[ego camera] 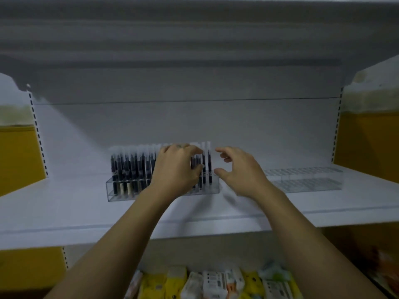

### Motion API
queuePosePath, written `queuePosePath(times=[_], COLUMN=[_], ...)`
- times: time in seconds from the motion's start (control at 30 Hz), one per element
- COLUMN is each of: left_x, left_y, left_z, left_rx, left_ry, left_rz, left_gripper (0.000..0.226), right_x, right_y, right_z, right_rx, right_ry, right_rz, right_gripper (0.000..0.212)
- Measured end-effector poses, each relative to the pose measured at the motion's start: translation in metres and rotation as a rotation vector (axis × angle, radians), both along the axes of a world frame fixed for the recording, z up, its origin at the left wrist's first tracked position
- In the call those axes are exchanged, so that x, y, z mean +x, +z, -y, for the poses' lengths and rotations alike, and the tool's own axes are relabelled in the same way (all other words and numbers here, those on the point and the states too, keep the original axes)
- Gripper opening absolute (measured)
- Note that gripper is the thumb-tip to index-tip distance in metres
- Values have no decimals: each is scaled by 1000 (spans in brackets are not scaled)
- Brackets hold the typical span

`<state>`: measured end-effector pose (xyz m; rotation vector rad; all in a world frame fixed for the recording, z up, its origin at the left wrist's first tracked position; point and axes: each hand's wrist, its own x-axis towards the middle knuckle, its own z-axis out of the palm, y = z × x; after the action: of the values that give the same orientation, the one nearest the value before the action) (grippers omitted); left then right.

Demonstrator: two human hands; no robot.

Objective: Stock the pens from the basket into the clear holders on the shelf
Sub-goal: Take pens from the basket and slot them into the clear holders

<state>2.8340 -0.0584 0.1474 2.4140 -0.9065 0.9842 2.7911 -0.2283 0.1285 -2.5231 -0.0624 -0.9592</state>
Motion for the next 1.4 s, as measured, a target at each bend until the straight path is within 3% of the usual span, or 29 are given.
queuePosePath(times=[0.3, 0.53, 0.7, 1.03, 1.23, 1.33, 1.4], left_x=[-62, -88, -93, -84, -80, -80, -80], left_y=[-81, -168, -244, -383, -458, -494, -516], left_z=[-22, -26, -25, -27, -33, -37, -38], left_rx=[-31, 23, 145, 351, 418, 456, 437], left_ry=[-56, -71, -53, 39, 85, 113, 112], left_rz=[-18, -131, -368, -790, -1051, -1196, -1318], left_gripper=[33, 35, 41, 45, 44, 38, 31], right_x=[-73, -102, -102, -93, -94, -97, -100], right_y=[-55, -148, -236, -382, -456, -483, -502], right_z=[-30, -25, -22, -26, -28, -28, -26], right_rx=[131, 129, 109, 126, 169, 191, 193], right_ry=[93, 31, -34, 7, 57, 95, 99], right_rz=[16, -77, -398, -894, -1169, -1261, -1309], right_gripper=[35, 22, 37, 47, 40, 6, 17])
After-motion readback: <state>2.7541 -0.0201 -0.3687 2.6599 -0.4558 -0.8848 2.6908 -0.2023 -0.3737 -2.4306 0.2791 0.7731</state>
